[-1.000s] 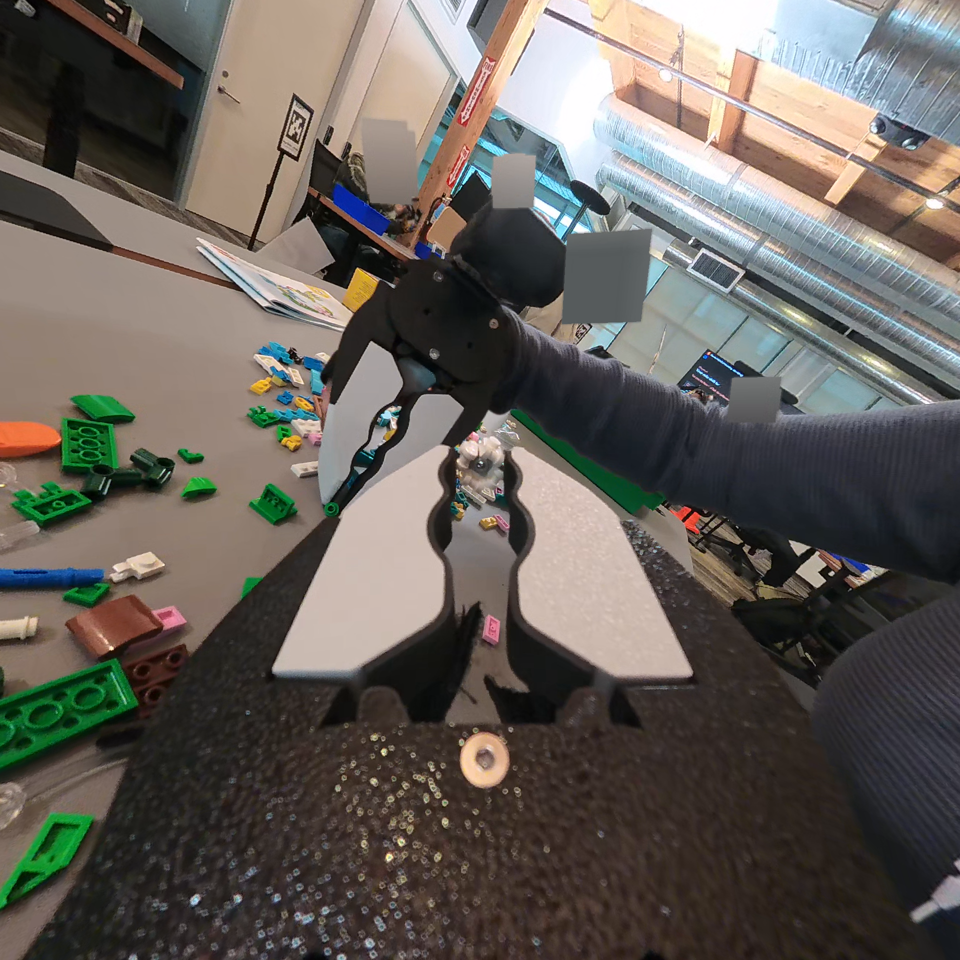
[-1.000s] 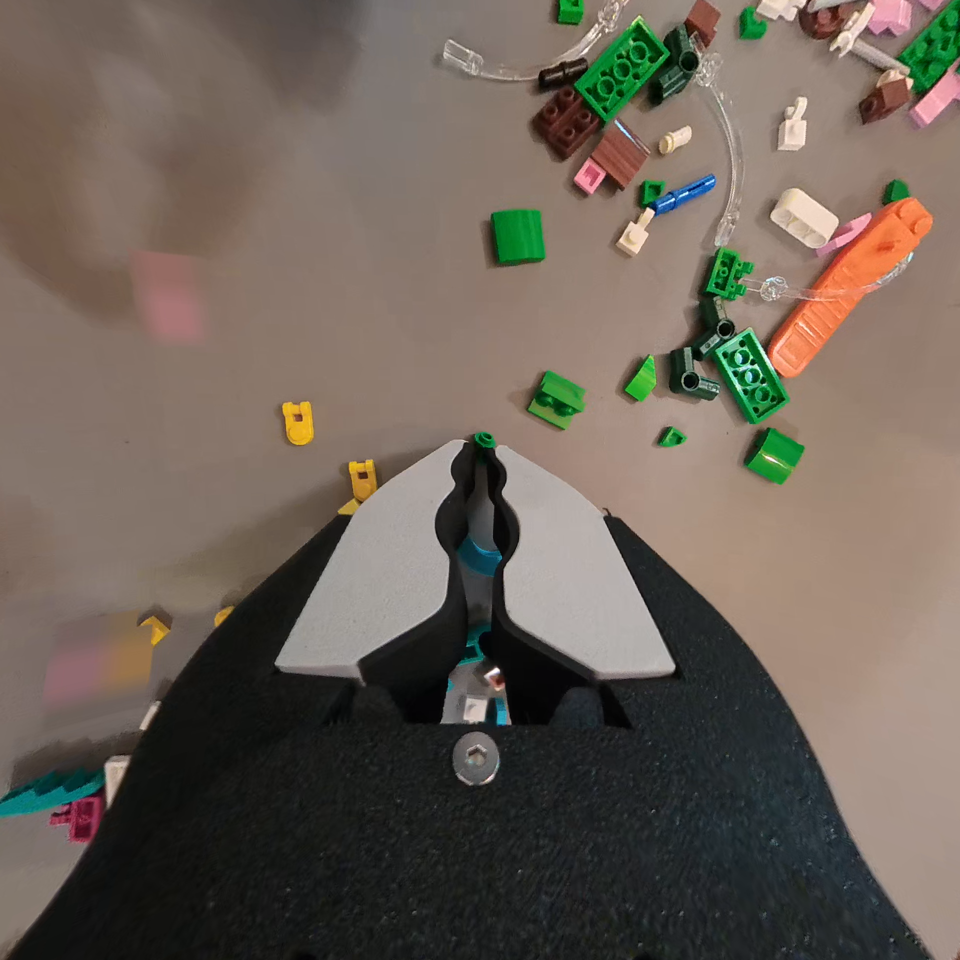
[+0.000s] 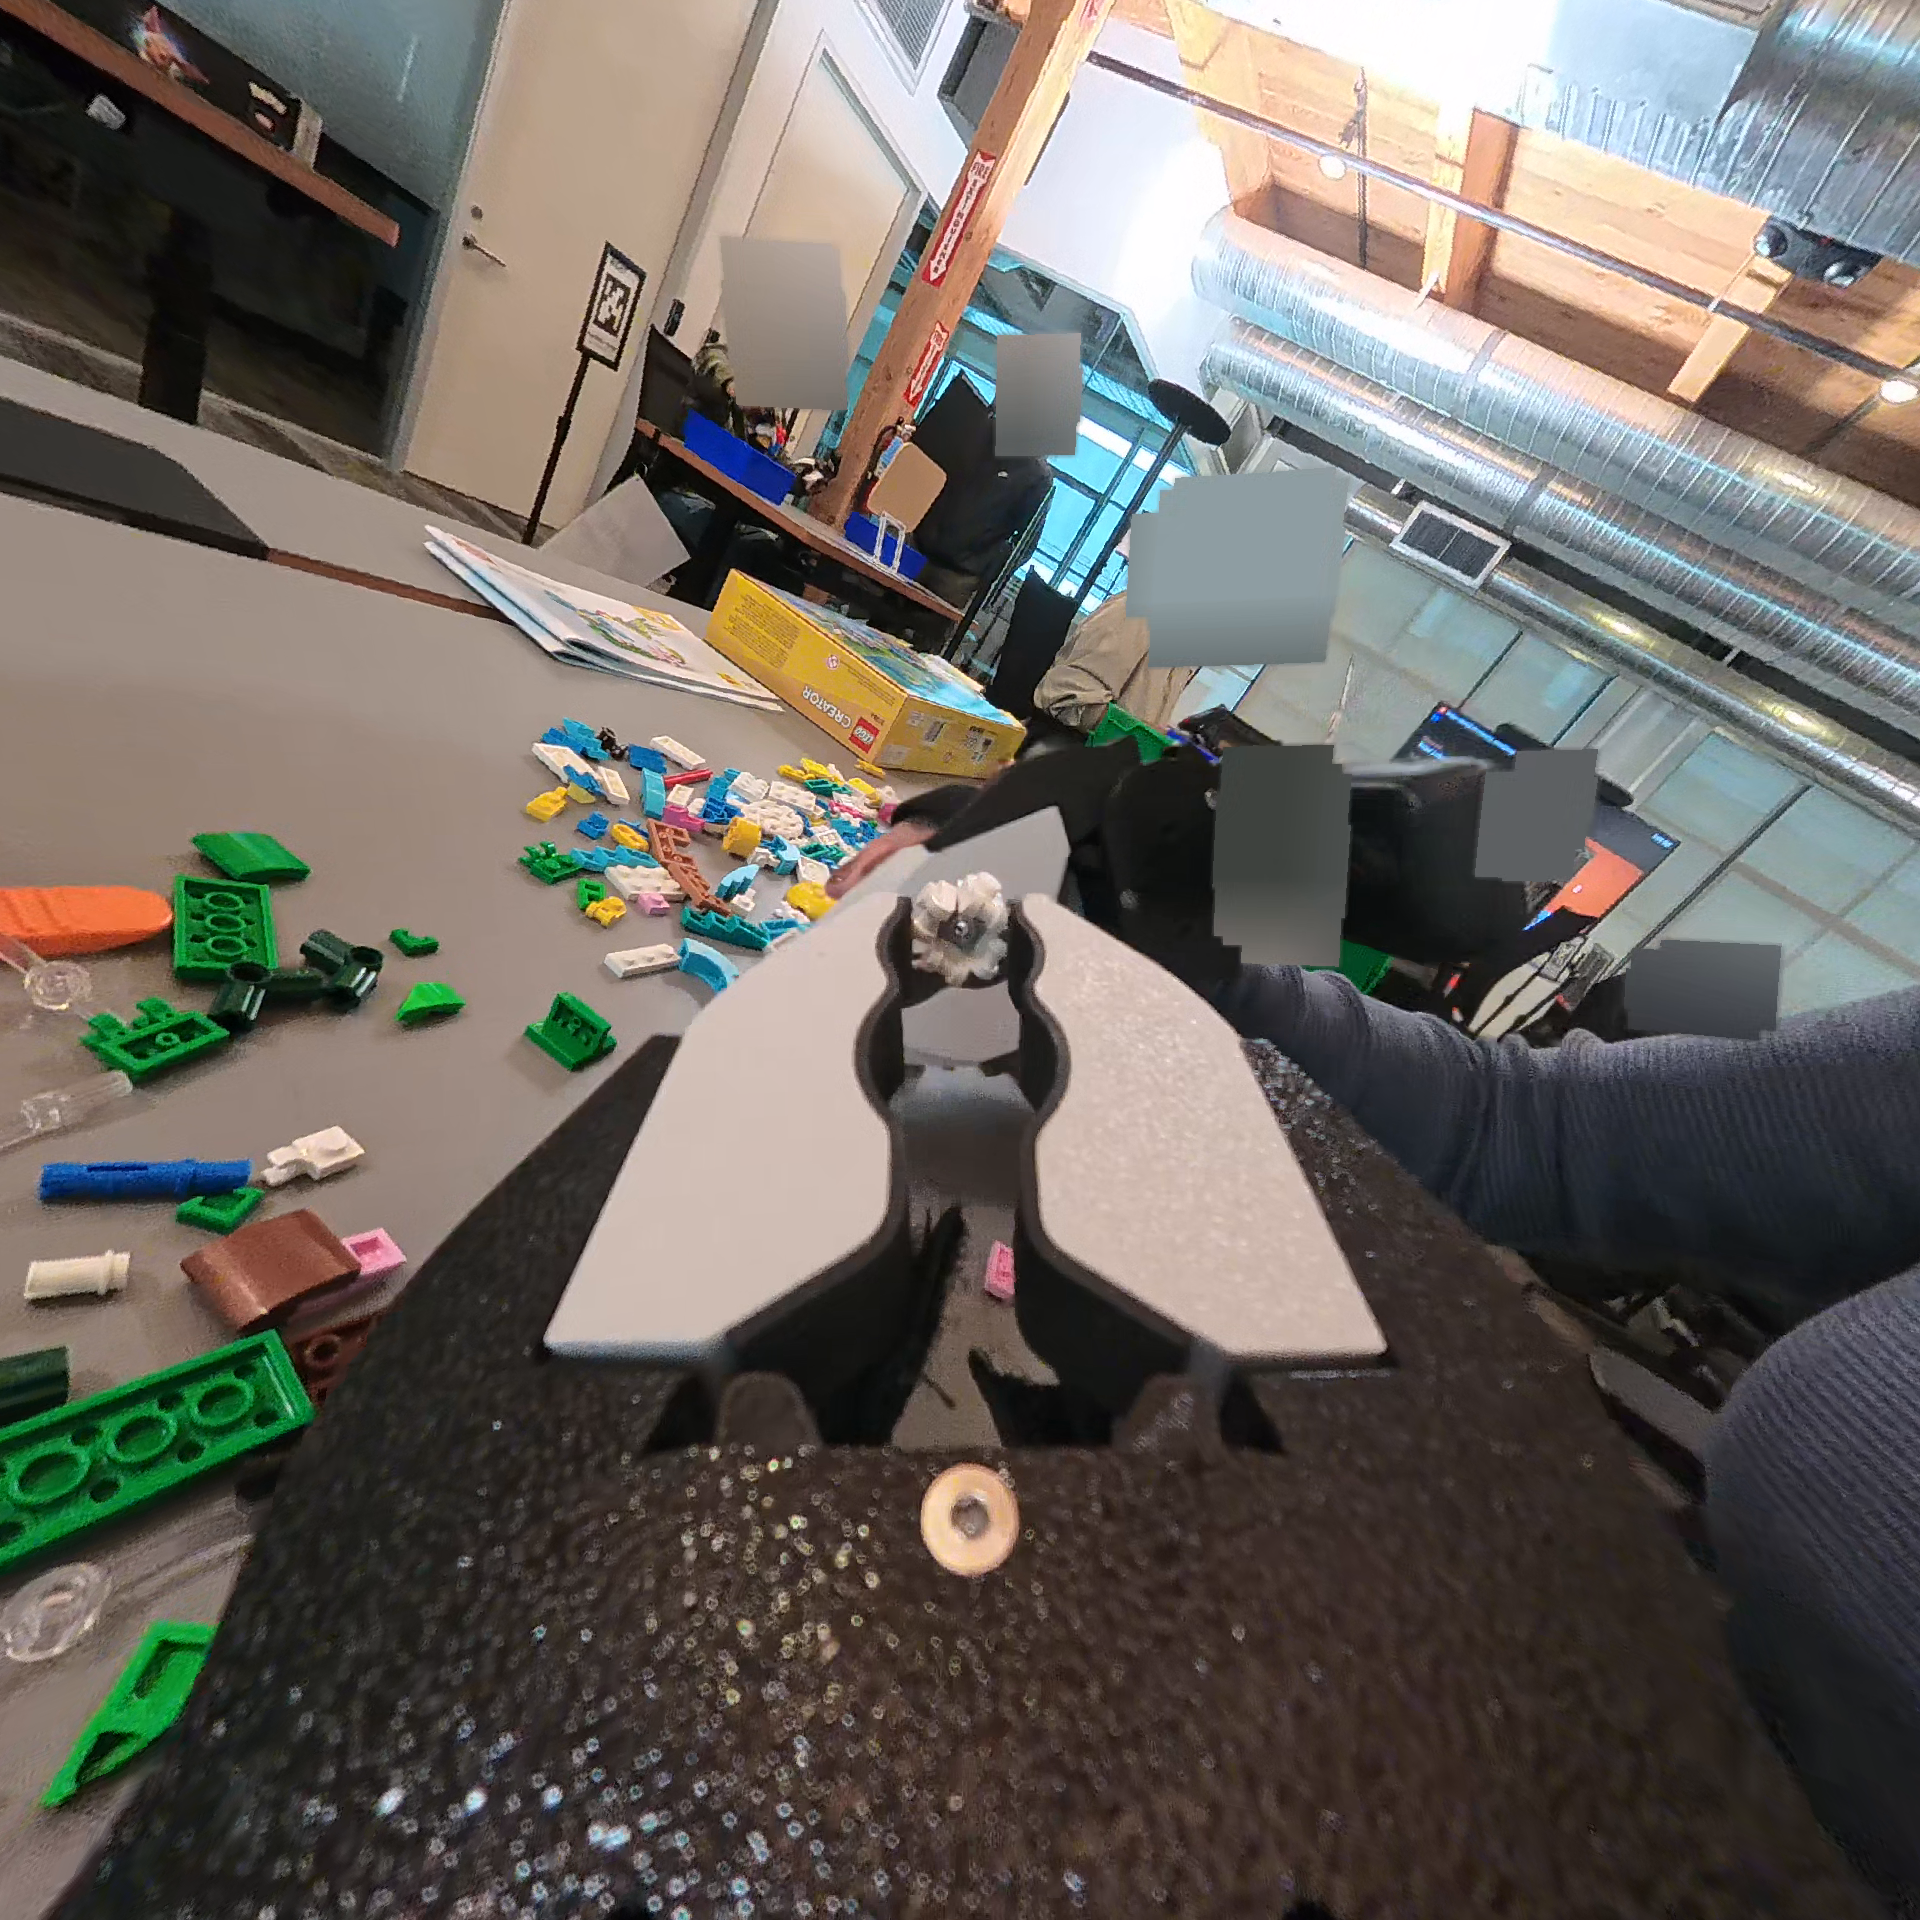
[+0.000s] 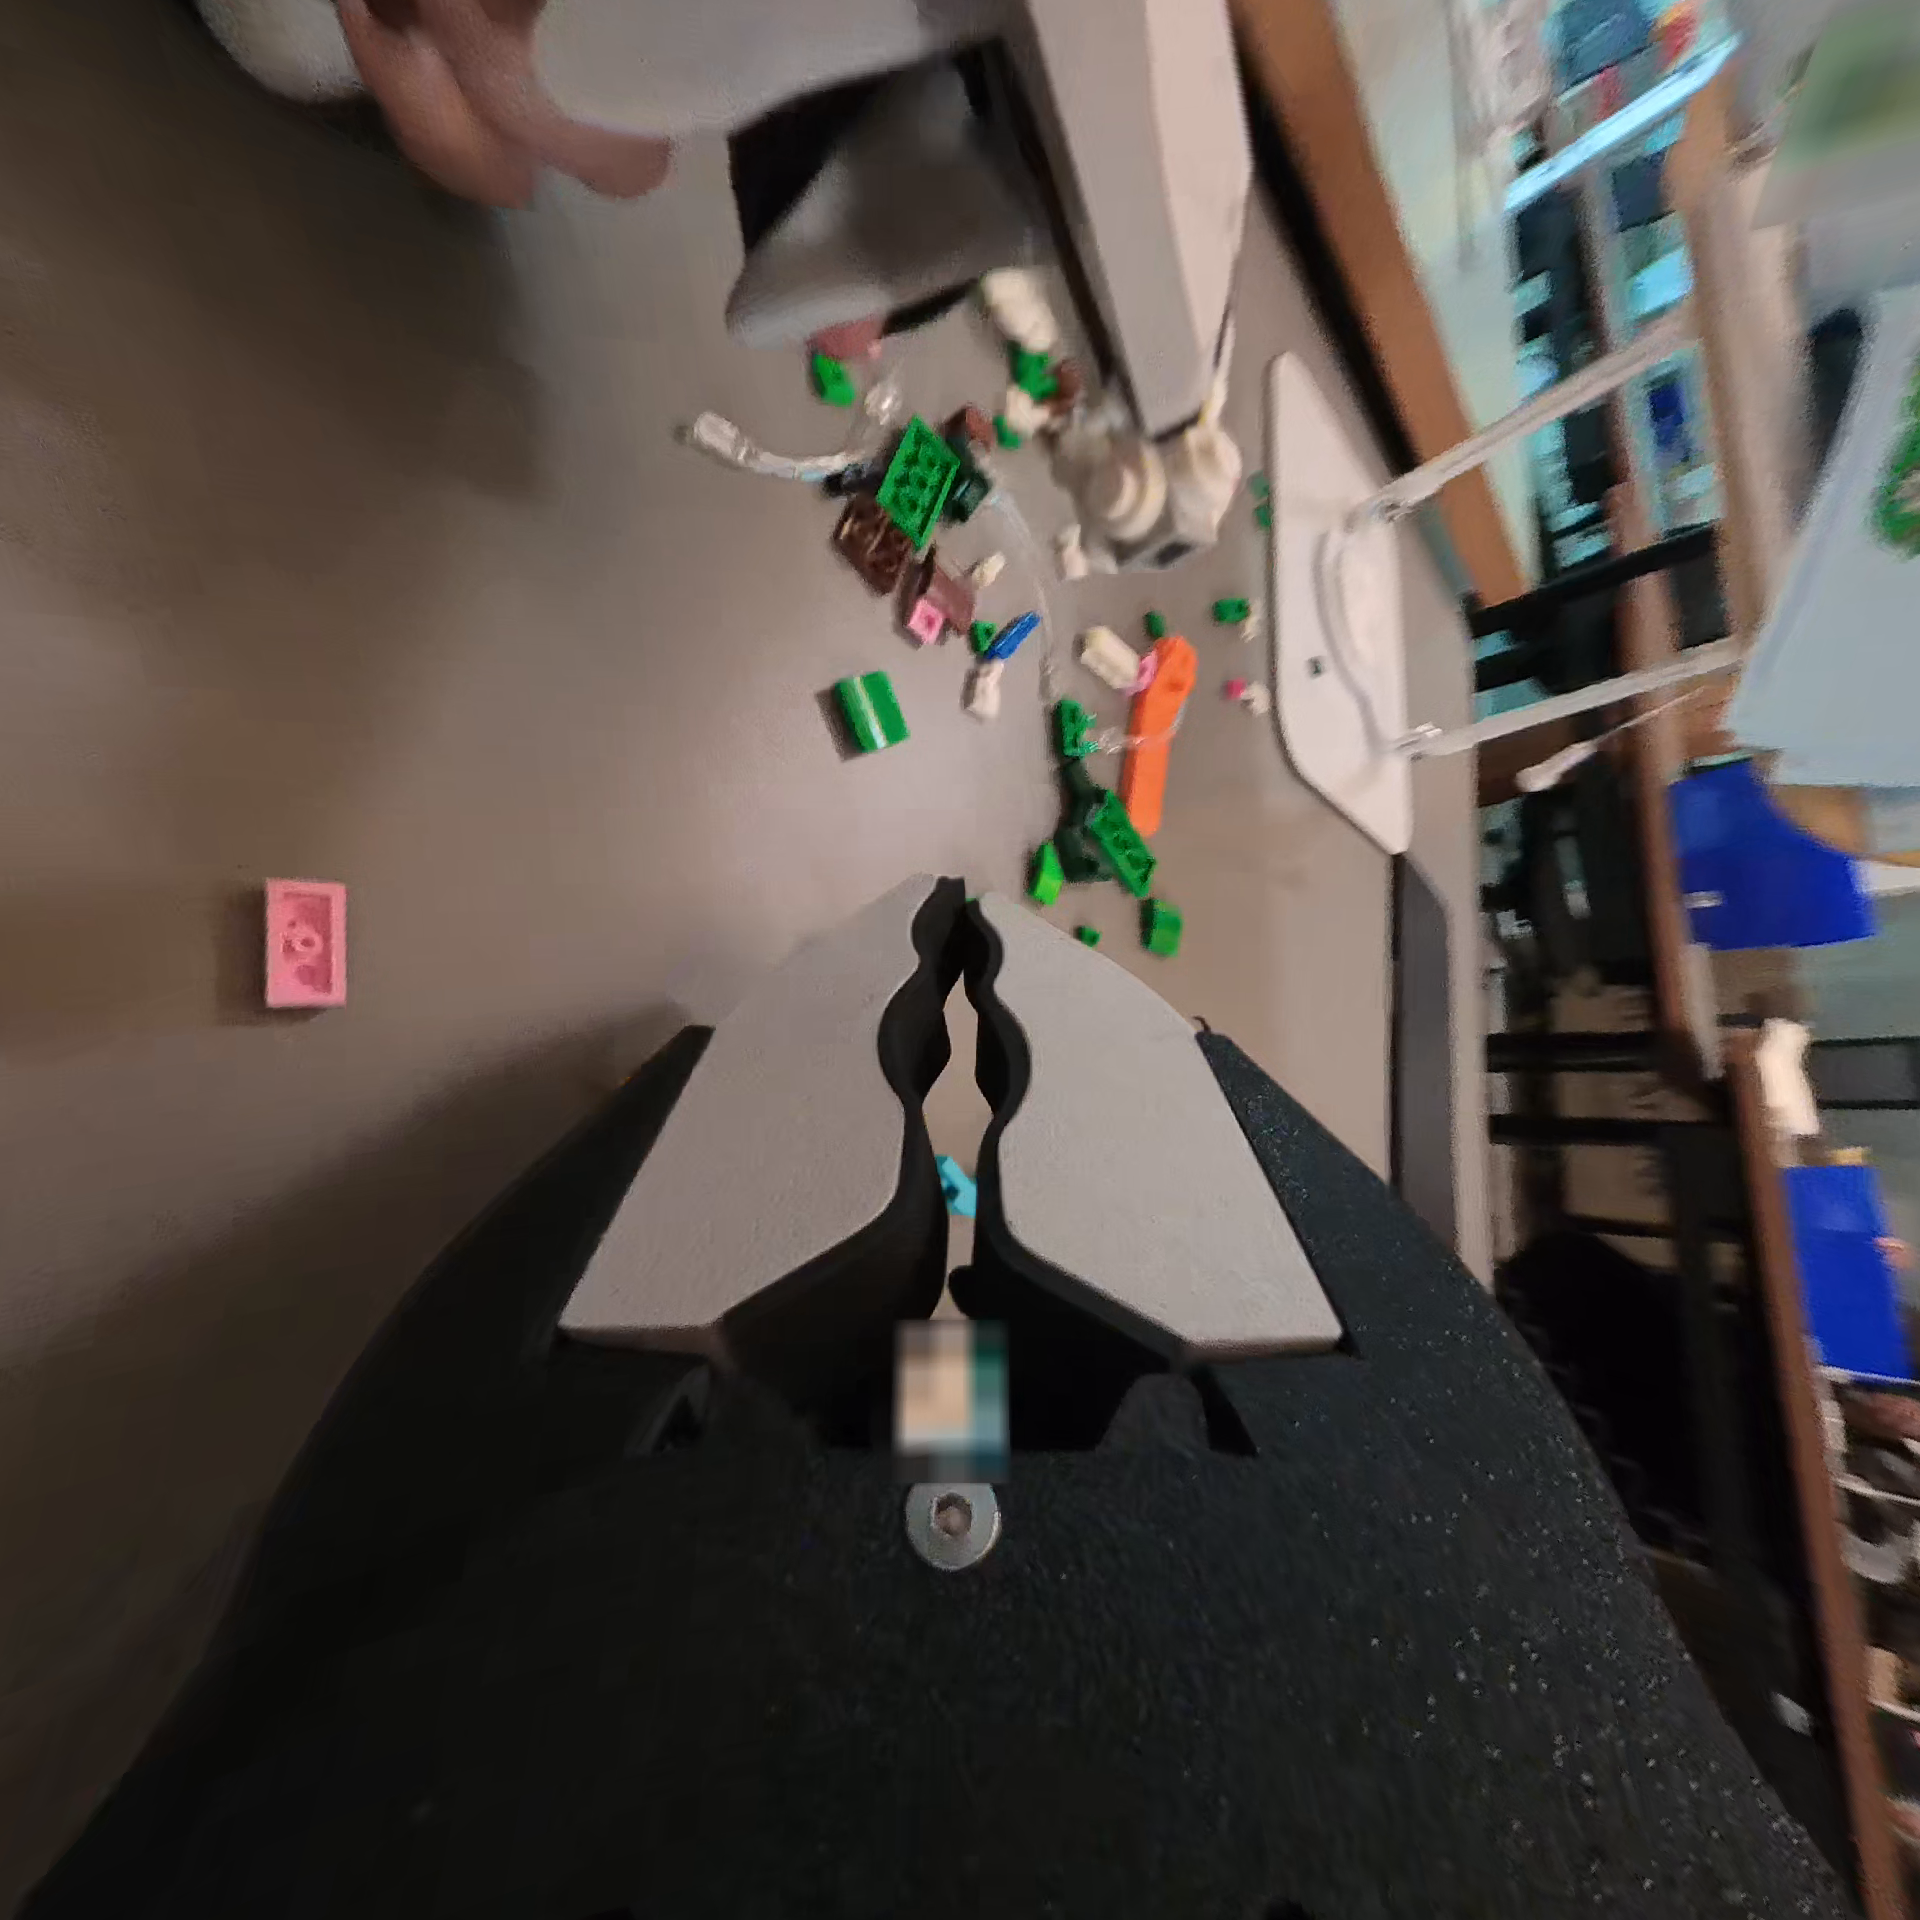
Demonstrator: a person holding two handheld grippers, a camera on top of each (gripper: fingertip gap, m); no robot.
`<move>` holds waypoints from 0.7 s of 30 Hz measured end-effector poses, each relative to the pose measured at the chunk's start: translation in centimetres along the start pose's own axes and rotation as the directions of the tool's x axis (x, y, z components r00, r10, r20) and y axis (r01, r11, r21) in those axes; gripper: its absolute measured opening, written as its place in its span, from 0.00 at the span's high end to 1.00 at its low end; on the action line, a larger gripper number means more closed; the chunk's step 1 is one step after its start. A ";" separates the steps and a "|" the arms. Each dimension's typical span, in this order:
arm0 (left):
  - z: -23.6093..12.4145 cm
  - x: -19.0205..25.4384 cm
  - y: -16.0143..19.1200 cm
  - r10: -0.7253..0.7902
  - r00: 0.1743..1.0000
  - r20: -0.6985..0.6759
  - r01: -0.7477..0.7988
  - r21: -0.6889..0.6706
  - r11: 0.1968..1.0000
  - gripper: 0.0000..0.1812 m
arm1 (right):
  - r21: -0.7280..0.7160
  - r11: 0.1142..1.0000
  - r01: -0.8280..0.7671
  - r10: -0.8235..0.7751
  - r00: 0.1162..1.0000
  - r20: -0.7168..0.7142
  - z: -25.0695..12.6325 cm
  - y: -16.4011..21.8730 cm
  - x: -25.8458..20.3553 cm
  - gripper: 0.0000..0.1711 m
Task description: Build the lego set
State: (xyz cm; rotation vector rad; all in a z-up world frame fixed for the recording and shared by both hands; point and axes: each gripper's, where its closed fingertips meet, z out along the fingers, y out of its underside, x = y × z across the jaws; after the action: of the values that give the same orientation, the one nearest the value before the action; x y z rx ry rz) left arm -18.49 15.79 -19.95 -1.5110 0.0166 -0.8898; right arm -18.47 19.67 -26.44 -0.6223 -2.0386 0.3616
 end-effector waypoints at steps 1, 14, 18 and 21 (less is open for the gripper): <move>0.0 0.0 -0.1 0.021 1.000 0.004 -0.021 0.000 1.000 0.91 | 0.027 1.000 0.008 -0.006 0.999 -0.053 -0.2 -0.4 0.2 1.00; -0.7 -1.1 -0.2 0.097 0.994 0.043 -0.094 -0.065 0.993 0.91 | 0.028 0.954 0.297 -0.281 0.926 -0.254 -0.6 -1.2 -0.7 1.00; -1.6 -1.6 -1.1 0.124 0.988 0.096 -0.123 -0.017 0.992 0.91 | 0.052 0.986 0.160 -0.150 0.976 -0.155 0.0 -0.6 -1.3 1.00; -3.1 -1.7 -2.3 0.144 0.977 0.156 -0.153 0.047 0.987 0.91 | 0.144 0.986 -0.089 0.090 0.996 0.000 0.0 -1.7 -1.7 1.00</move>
State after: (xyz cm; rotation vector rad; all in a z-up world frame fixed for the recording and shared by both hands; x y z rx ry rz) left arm -22.41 14.39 -19.23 -1.4986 -0.0080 -0.6489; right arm -18.25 17.32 -26.85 -0.6258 -1.9618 0.5541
